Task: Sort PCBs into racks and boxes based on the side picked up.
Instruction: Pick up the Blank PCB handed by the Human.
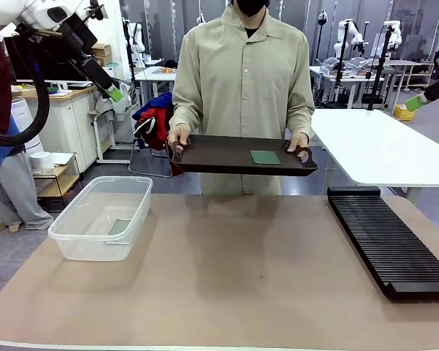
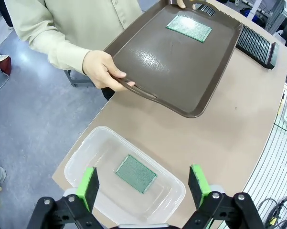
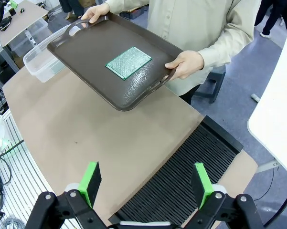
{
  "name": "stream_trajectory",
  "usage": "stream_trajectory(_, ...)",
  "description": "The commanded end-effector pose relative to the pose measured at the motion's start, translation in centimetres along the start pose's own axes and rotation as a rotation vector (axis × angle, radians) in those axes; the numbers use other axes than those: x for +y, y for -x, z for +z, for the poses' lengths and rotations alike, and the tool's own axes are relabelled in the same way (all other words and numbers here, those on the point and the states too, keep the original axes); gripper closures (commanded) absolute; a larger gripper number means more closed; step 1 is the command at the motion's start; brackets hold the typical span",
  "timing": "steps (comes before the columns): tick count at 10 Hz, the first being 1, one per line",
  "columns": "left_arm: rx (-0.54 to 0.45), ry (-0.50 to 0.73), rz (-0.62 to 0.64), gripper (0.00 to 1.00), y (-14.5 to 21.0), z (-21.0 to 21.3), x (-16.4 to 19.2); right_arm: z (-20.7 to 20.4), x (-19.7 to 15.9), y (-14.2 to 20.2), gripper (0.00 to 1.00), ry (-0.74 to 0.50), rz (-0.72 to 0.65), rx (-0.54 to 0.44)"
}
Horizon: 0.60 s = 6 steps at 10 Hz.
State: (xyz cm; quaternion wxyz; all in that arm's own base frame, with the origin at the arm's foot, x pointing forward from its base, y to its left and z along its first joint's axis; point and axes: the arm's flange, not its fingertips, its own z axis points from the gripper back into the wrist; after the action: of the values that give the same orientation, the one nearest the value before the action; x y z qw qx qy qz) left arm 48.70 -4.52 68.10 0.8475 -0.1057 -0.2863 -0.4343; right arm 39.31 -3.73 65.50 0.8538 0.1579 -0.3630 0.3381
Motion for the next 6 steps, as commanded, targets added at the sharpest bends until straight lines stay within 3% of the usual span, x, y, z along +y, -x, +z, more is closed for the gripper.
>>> stream_trajectory(1,0.004,-0.017,-0.004,0.0,0.2,-0.02,-0.07,-0.11,0.01,0.16,0.0,-0.01,0.003,0.003)
stream_trajectory(6,0.004,-0.017,-0.004,0.0,0.2,-0.02,-0.07,-0.11,0.01,0.16,0.0,-0.01,0.003,0.003)
